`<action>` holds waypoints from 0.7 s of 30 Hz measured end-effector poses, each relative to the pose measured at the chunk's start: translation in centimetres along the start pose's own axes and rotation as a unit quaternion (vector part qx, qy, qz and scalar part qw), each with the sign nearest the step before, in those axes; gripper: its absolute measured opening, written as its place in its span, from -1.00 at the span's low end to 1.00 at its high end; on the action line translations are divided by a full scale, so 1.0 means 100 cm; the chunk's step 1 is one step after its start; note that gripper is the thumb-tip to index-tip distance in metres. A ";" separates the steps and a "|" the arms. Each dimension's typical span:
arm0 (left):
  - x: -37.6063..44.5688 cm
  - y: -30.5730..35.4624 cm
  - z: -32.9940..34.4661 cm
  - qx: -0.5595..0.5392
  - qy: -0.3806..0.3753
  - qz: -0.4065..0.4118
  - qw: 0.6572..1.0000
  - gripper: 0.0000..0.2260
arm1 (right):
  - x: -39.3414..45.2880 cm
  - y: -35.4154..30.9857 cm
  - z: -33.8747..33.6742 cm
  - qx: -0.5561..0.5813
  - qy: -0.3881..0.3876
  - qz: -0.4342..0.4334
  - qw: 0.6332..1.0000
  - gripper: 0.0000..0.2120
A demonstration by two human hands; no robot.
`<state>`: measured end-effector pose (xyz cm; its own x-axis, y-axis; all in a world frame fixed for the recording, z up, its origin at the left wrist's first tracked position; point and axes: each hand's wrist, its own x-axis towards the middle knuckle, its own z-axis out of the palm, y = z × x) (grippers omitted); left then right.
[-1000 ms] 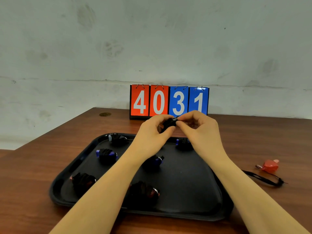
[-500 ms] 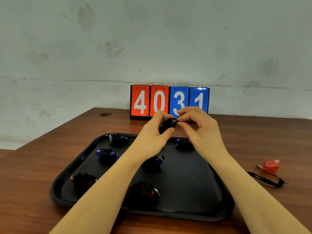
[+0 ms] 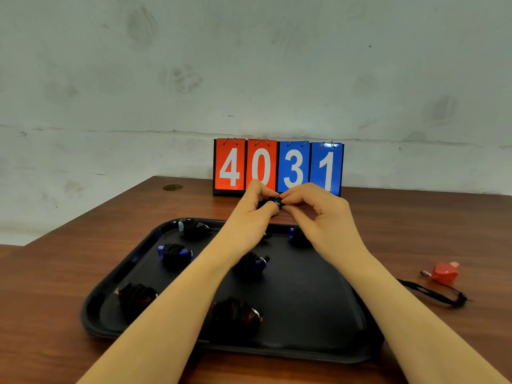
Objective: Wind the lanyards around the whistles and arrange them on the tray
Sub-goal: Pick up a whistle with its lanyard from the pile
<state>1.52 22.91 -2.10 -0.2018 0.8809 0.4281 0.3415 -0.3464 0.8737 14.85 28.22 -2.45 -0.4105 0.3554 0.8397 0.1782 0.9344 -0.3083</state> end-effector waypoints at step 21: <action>-0.006 -0.001 -0.007 0.154 -0.036 0.063 0.985 -0.85 | 0.005 -0.003 -0.015 0.068 -0.098 0.142 0.983 -0.88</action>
<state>1.00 22.20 -2.28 -0.0784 0.8609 0.5027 0.6250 -0.3504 0.6976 15.89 28.06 -1.26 -0.5287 0.5876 0.6125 0.1954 0.7865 -0.5859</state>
